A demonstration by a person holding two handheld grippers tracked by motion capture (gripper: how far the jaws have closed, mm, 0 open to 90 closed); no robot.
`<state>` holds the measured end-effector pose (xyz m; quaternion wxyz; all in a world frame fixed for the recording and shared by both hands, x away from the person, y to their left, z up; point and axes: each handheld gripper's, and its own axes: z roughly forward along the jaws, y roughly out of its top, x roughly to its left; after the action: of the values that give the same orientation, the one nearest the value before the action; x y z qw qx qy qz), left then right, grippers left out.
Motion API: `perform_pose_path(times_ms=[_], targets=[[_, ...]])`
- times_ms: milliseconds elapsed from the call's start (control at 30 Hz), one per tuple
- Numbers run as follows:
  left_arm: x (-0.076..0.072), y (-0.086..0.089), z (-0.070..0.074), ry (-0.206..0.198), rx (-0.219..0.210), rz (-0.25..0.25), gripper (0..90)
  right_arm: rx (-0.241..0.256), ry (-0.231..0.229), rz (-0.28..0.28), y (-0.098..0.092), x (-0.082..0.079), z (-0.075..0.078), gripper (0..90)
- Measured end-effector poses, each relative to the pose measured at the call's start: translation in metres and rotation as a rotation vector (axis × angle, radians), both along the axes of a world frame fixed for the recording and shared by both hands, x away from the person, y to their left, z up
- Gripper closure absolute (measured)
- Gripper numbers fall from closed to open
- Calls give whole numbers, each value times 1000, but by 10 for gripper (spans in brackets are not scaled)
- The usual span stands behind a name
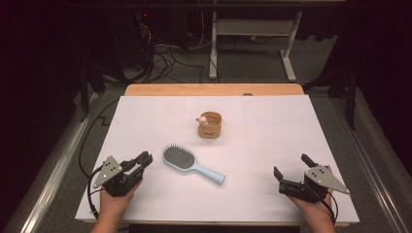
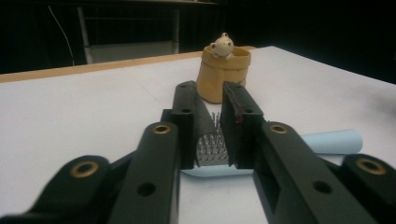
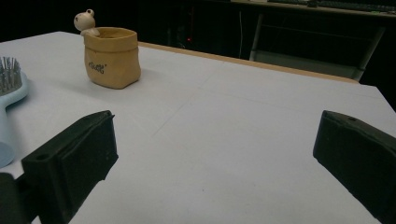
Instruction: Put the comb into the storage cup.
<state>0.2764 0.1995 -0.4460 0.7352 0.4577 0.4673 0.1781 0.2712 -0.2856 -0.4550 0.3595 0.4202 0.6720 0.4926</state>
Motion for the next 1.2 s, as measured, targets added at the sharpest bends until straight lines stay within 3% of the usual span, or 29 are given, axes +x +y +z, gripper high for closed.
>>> perform_pose_path(times_ms=[700, 900, 1200], targets=[[-2, -16, 2, 28, 50, -19, 899, 4, 1, -4, 0, 0, -1, 3], [1, -34, 2, 58, 65, -41, 900, 11, 3, -4, -1, 0, -1, 3], [11, -76, 0, 105, 132, -96, 900, 20, 6, -5, -1, 0, -1, 3]])
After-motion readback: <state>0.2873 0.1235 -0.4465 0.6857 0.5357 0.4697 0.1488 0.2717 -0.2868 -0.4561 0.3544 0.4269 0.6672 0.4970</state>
